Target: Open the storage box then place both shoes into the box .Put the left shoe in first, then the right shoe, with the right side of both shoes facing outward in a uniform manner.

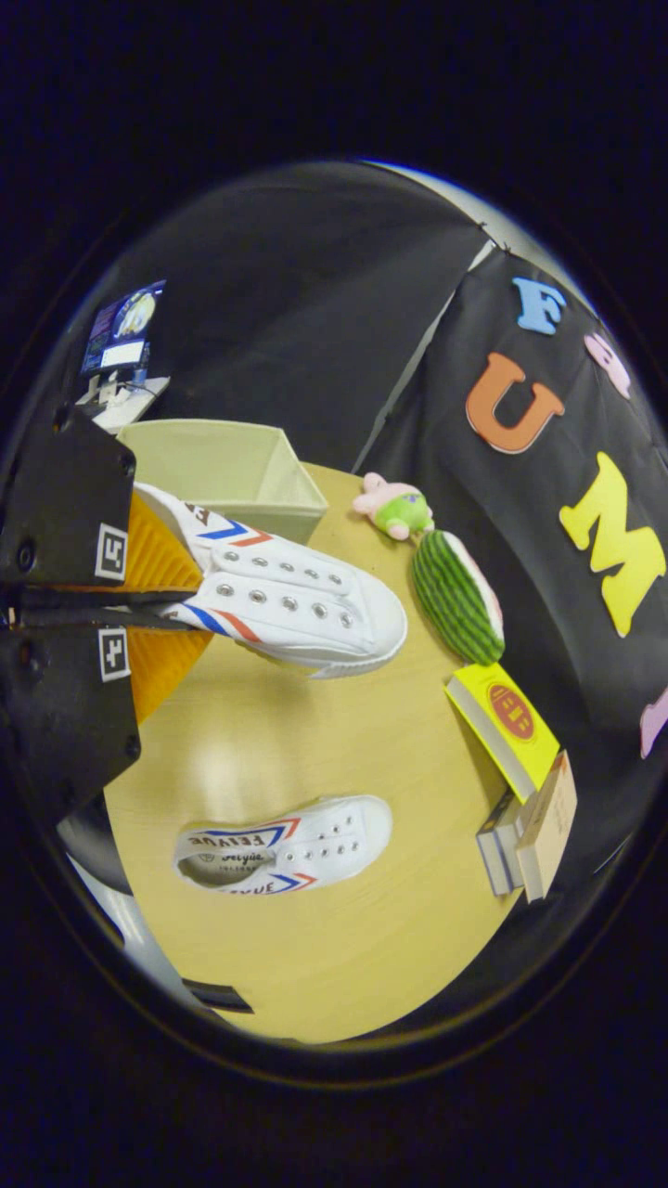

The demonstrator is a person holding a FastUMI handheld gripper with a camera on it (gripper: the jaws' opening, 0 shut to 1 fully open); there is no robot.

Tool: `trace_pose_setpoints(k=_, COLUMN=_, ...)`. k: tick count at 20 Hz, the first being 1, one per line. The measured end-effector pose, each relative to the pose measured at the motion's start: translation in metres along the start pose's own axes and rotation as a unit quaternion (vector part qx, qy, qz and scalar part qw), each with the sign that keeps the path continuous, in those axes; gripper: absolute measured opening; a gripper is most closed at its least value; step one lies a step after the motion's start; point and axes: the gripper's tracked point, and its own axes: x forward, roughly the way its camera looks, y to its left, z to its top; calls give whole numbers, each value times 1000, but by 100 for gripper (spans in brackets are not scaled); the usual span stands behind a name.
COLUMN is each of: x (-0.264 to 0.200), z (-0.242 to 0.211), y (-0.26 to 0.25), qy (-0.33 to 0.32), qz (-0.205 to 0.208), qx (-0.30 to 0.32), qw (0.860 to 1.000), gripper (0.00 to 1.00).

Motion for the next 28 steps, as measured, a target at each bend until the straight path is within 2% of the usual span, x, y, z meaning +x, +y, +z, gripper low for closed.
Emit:
trace_pose_setpoints(k=6, x=-16, z=-6, y=92, qy=-5, qz=18, qx=-65, qw=998, gripper=5)
trace_pose_setpoints(k=12, x=23, z=-39, y=159, qy=31, qz=25, qx=-110, qw=993, gripper=5)
trace_pose_setpoints(k=20, x=95, z=-91, y=169, qy=99, qz=-2, qx=-125, qw=987, gripper=5)
trace_pose_setpoints(k=28, x=122, z=-106, y=159, qy=121, qz=-21, qx=-109, qw=986, gripper=6)
